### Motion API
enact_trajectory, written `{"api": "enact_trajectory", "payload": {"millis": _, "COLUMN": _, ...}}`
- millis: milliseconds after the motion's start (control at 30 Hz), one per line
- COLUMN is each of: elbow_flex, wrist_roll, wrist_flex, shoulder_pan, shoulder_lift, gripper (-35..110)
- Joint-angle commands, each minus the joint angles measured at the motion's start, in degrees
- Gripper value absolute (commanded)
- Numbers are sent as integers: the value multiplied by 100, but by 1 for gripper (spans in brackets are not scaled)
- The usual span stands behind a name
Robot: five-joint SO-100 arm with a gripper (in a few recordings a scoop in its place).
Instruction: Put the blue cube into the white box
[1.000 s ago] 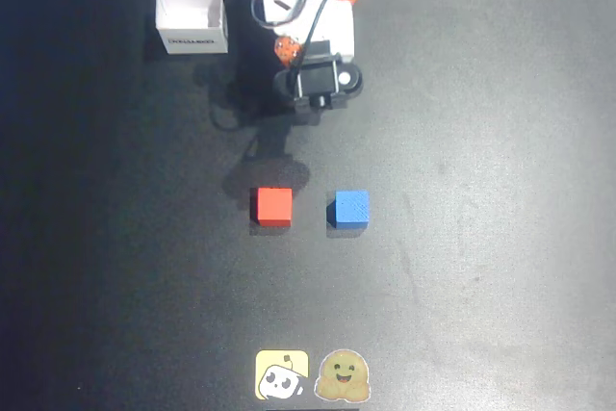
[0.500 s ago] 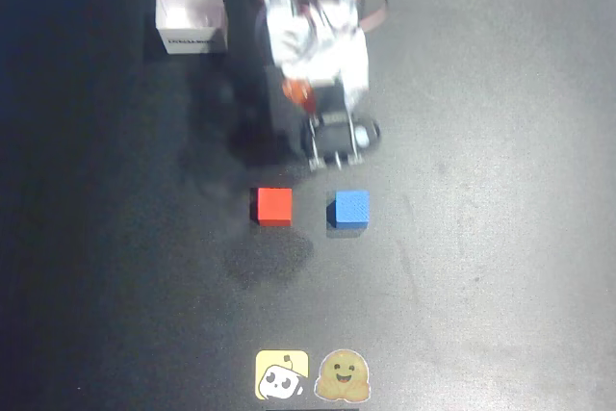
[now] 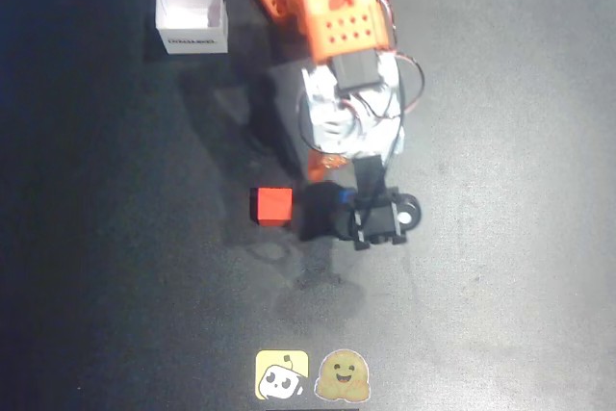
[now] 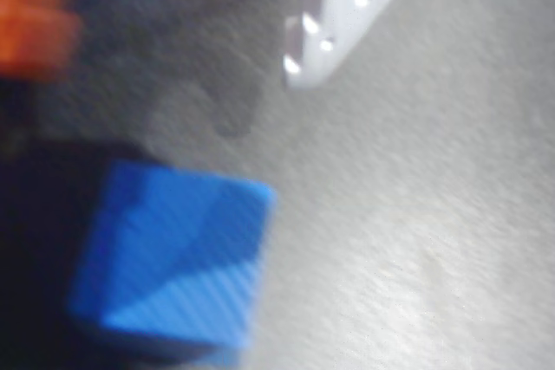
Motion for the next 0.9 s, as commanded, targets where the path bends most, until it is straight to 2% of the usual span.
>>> {"api": "enact_trajectory", "payload": {"millis": 0, "elbow_flex": -378, "wrist_roll": 26, "wrist_flex": -62, "shoulder_pan": -62, "shoulder_lift": -132, "gripper": 31}}
{"api": "enact_trajectory", "payload": {"millis": 600, "elbow_flex": -483, "wrist_roll": 352, "wrist_flex": -1107, "shoulder_pan": -79, "shoulder_lift": -1151, "gripper": 29}}
{"api": "enact_trajectory", "payload": {"millis": 767, "elbow_flex": -475, "wrist_roll": 396, "wrist_flex": -1310, "shoulder_pan": 0, "shoulder_lift": -1274, "gripper": 19}}
{"api": "enact_trajectory", "payload": {"millis": 867, "elbow_flex": -466, "wrist_roll": 448, "wrist_flex": -1318, "shoulder_pan": 97, "shoulder_lift": -1336, "gripper": 0}}
